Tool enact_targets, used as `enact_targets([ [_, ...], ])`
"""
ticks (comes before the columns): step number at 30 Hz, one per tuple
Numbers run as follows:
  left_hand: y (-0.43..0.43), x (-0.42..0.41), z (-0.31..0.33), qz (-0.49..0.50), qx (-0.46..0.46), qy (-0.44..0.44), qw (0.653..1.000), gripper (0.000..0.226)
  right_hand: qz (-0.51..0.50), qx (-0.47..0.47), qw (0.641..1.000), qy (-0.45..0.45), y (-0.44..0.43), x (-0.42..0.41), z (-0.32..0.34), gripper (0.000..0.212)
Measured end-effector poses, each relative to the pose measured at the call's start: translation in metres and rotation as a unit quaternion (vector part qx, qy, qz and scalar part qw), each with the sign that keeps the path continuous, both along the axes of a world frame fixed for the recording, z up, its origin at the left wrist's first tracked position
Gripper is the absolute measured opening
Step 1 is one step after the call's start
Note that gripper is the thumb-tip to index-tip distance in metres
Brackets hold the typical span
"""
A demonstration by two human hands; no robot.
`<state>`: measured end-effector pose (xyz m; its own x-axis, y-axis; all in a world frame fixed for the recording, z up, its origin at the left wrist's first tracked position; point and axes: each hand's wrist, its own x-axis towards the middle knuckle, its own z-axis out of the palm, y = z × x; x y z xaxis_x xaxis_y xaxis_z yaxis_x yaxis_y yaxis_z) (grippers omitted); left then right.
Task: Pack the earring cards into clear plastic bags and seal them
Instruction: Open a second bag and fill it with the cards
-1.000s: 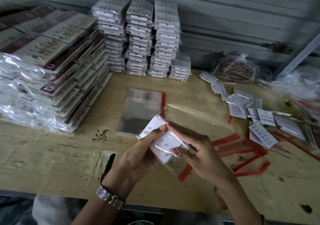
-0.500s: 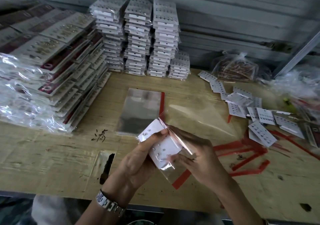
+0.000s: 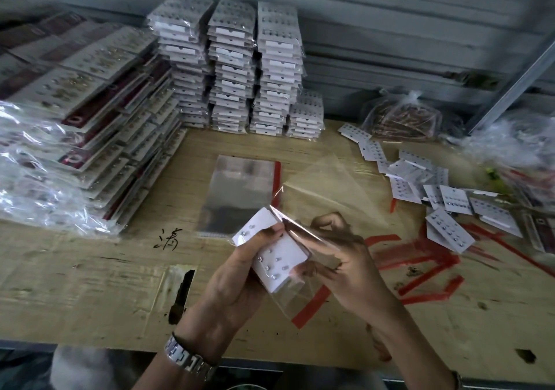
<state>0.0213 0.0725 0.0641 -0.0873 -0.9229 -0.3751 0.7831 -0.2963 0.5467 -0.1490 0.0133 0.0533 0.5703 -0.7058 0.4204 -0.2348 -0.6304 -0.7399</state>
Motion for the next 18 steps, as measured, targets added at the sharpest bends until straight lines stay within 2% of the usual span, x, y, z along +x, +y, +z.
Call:
enact_targets([
  [5,0.004,-0.004,0.002,-0.002,-0.012,-0.021,1.000,0.054,0.019,0.005,0.998,-0.052,0.000,-0.002,-0.003,0.059],
  [8,0.004,-0.007,0.002,-0.003,-0.011,-0.022,1.000,0.058,0.011,0.025,0.998,-0.055,0.000,-0.004,-0.007,0.045],
  [12,0.004,-0.011,-0.002,-0.003,-0.003,-0.012,1.000,0.050,0.006,0.020,0.999,-0.034,0.001,-0.004,-0.007,0.038],
  [15,0.001,-0.009,-0.007,0.008,-0.006,-0.009,1.000,0.035,0.003,-0.004,1.000,0.021,0.002,-0.002,-0.009,0.050],
  [17,-0.003,-0.006,-0.011,0.022,-0.005,-0.024,0.999,0.040,0.005,-0.006,0.999,0.046,0.002,-0.002,-0.009,0.063],
  [18,-0.005,-0.005,-0.015,0.036,-0.004,-0.030,0.999,0.045,0.010,0.007,0.999,0.044,0.002,-0.003,-0.008,0.062],
])
